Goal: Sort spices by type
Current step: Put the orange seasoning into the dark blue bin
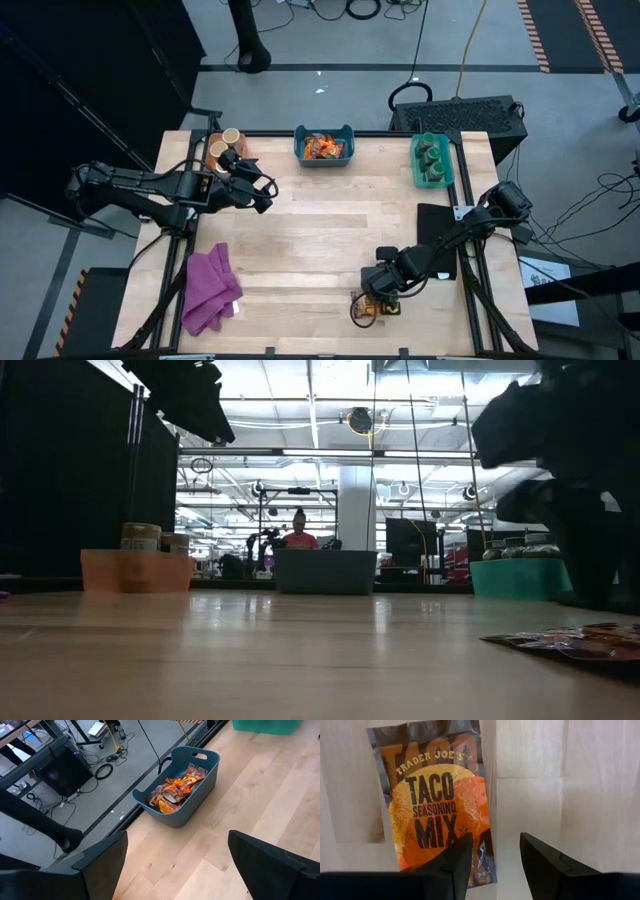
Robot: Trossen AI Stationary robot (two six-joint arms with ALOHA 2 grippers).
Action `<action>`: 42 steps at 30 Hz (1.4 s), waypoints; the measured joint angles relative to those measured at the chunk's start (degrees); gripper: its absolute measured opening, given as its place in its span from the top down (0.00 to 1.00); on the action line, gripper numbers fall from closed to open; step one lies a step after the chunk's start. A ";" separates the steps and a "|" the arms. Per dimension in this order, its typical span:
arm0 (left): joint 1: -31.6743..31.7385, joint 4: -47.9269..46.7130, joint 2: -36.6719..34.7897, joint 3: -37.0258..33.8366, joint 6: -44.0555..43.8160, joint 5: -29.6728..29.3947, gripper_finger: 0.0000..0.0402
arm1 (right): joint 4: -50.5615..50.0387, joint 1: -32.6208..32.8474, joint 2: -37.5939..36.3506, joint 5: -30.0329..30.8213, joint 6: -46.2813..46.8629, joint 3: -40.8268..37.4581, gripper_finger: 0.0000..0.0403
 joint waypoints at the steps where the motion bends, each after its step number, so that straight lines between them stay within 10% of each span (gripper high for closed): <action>1: 0.00 -0.01 0.00 0.00 0.00 -0.02 0.13 | 0.24 0.02 0.00 -0.04 1.06 -0.24 0.63; 26: 0.00 0.00 0.00 0.00 0.01 -0.11 0.13 | 3.76 -0.01 4.42 -3.26 3.36 -0.68 0.64; 42: 0.00 0.00 0.00 0.02 0.13 -0.11 0.13 | 4.17 0.04 4.55 -4.08 2.70 -0.76 0.97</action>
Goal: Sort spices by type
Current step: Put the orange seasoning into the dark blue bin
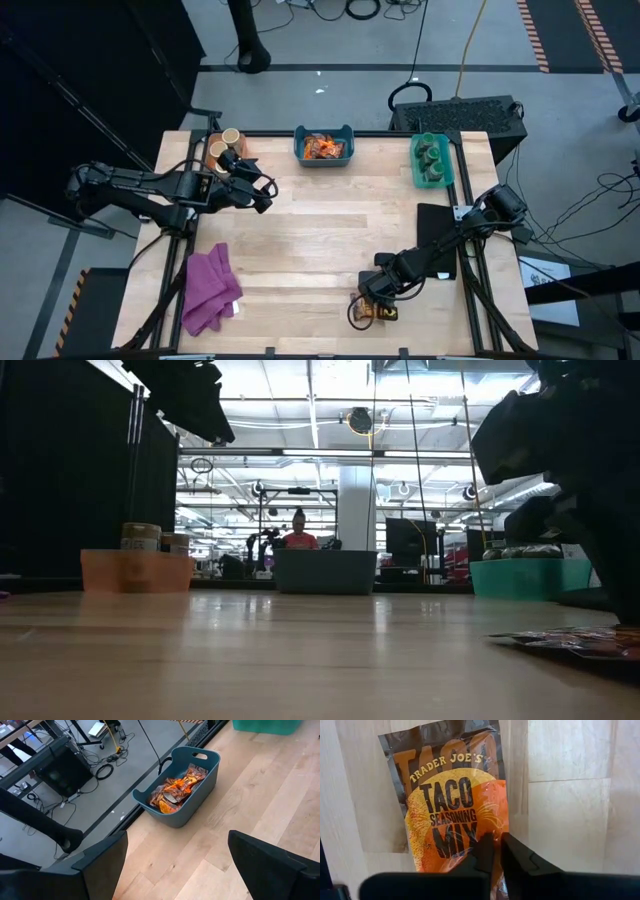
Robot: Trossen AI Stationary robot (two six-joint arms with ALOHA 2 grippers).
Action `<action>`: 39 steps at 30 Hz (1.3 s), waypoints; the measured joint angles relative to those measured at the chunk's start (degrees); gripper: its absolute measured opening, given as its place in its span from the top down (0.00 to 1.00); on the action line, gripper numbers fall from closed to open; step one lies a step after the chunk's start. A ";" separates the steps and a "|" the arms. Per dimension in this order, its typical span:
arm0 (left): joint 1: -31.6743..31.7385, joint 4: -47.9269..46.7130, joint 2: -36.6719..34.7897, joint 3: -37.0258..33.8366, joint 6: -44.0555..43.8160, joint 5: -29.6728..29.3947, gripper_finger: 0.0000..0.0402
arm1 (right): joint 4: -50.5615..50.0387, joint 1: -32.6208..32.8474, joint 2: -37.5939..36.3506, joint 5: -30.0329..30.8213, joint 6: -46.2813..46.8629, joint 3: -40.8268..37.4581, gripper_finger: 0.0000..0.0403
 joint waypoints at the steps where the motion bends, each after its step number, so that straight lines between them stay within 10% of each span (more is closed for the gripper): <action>1: 0.00 0.00 0.00 0.00 0.00 0.00 0.13 | -0.04 -0.01 0.00 -0.26 -0.12 0.00 0.98; 32: 0.00 -0.04 0.00 0.00 0.98 -0.02 0.13 | -0.94 -7.13 -8.55 1.17 -9.26 2.14 1.00; 39: 0.00 -0.04 0.00 0.00 1.01 -0.02 0.13 | -1.13 -4.47 -8.61 1.02 -4.64 2.19 0.80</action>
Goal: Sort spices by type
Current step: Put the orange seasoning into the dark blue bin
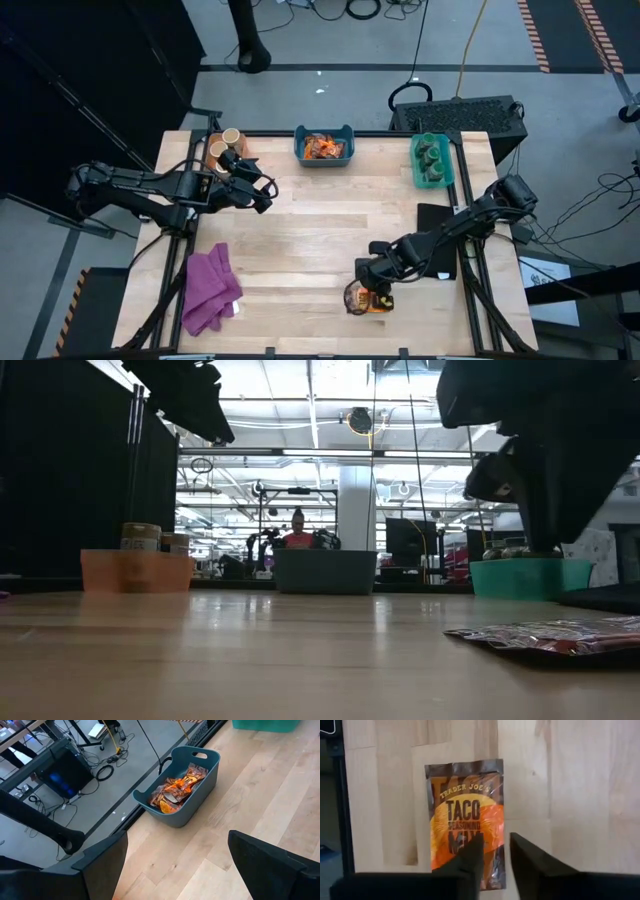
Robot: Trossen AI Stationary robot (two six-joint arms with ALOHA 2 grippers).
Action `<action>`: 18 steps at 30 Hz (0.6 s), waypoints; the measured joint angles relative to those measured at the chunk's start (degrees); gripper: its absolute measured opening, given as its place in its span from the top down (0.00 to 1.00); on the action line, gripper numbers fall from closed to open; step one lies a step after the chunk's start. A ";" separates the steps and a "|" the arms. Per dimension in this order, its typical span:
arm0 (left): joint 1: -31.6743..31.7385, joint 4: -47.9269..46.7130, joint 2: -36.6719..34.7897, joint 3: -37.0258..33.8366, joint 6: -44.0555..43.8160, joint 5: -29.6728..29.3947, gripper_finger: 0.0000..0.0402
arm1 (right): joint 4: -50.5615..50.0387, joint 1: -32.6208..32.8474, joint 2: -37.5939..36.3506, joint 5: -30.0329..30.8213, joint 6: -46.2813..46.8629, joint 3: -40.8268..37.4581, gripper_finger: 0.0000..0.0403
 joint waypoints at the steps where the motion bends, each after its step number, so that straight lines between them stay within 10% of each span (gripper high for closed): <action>1: 0.00 0.00 0.02 0.00 0.00 0.00 0.13 | -0.03 0.39 0.00 0.00 0.55 0.00 0.75; 10: 0.00 0.00 0.00 0.00 0.02 0.00 0.13 | 0.37 3.91 4.40 -0.16 2.99 0.02 0.43; 18: 0.00 0.02 0.02 0.00 0.03 -0.02 0.13 | 0.72 4.46 7.85 -0.43 4.73 0.15 0.45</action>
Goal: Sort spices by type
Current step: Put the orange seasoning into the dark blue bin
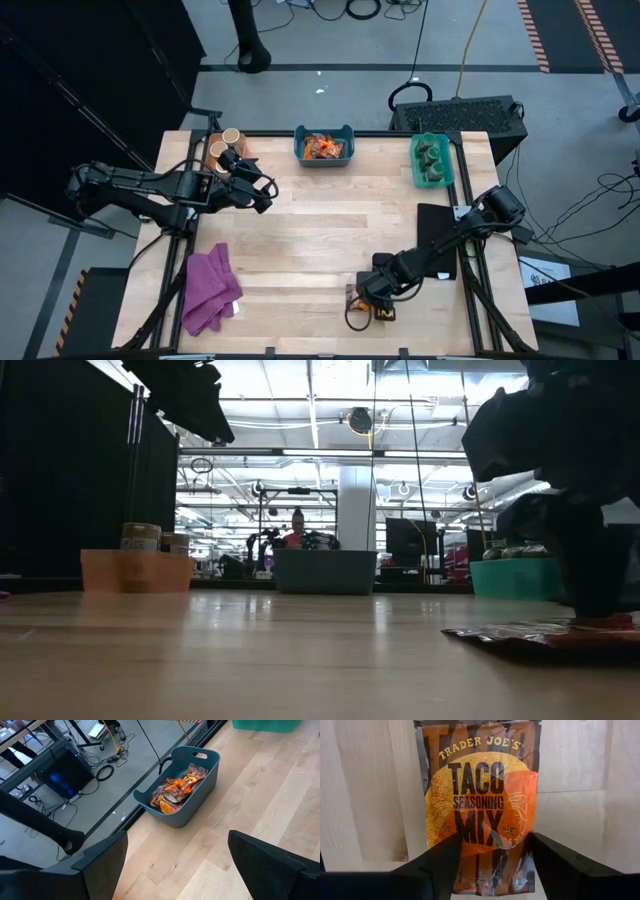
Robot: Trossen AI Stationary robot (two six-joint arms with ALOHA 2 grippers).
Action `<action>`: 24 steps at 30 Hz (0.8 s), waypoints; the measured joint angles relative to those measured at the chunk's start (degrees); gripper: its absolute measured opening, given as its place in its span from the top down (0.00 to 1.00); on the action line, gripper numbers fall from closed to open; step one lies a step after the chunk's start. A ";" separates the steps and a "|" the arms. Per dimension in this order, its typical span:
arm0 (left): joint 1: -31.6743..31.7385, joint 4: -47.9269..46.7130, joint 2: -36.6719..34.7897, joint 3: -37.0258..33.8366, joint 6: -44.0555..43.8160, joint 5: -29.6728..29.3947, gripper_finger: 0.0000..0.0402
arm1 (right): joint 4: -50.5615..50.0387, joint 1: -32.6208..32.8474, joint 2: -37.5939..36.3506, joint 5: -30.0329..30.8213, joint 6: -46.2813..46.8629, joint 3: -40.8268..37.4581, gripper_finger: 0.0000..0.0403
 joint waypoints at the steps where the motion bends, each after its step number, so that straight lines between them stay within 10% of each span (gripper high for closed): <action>1: 0.00 0.00 -0.02 0.00 0.02 0.00 0.13 | 0.00 0.03 0.00 0.05 -0.10 0.00 0.47; 13: 0.02 0.00 -0.01 0.00 0.02 -0.08 0.13 | 0.07 -0.11 0.00 -0.05 -0.67 0.02 0.77; 24: 0.02 0.00 -0.02 0.00 0.02 -0.11 0.13 | -0.58 -0.58 -0.39 -1.24 -2.17 -0.01 0.83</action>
